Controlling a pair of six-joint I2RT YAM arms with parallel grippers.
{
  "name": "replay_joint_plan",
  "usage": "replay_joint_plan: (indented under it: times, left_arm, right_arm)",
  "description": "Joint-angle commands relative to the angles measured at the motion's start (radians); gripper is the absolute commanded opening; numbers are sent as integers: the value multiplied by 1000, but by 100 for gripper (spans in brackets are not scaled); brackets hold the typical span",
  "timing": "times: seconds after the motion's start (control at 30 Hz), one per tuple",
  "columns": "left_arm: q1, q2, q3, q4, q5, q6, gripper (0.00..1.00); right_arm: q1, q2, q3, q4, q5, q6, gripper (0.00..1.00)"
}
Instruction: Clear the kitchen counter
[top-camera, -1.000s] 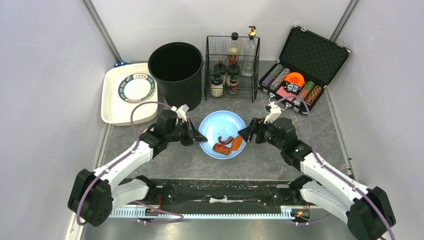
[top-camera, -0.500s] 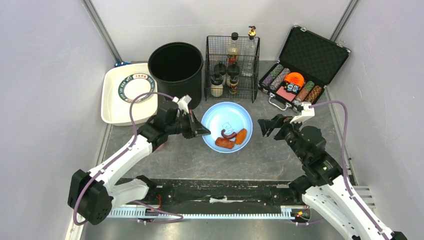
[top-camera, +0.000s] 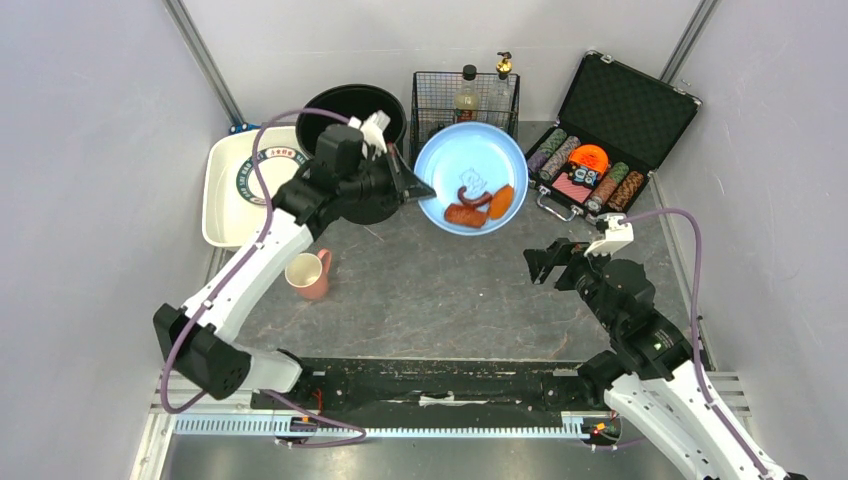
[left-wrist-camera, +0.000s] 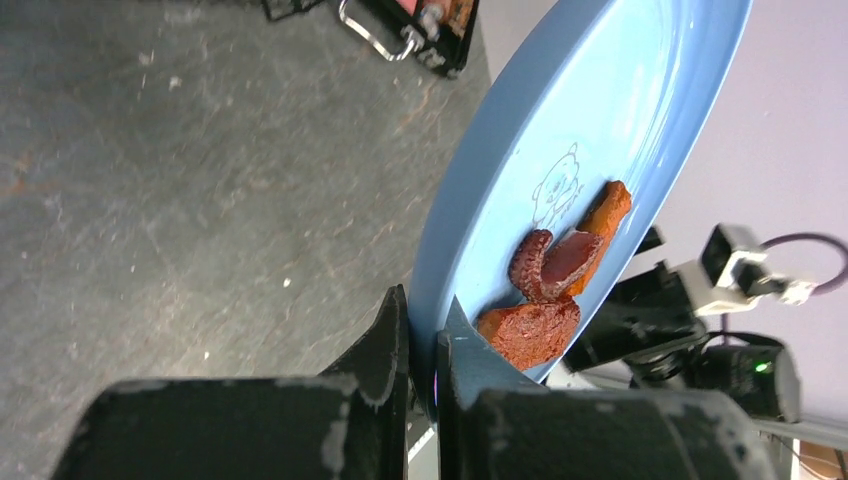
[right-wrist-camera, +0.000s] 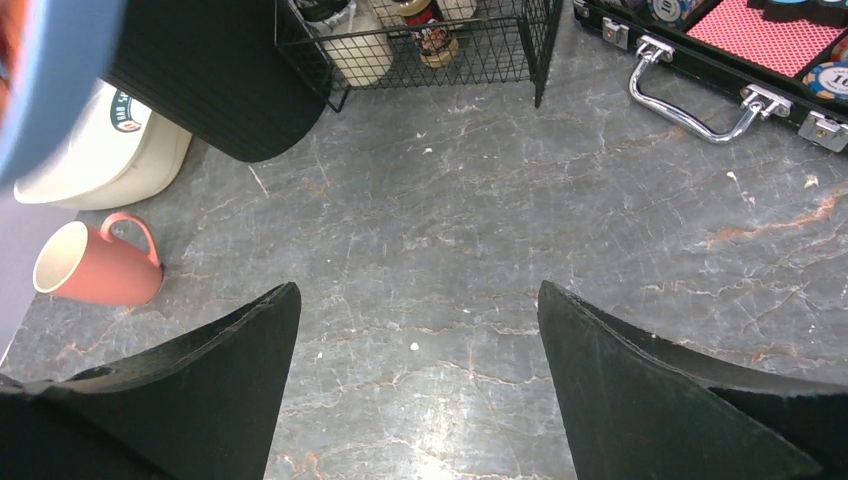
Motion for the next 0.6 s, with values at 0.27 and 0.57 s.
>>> replay_joint_plan:
  times: [0.27, 0.57]
  left_arm:
    - [191, 216, 432, -95, 36, -35, 2]
    - [395, 311, 541, -121, -16, -85, 2]
  right_arm:
    - [-1, -56, -6, -50, -33, -15, 90]
    - [-1, -61, -39, -33, -67, -16, 90]
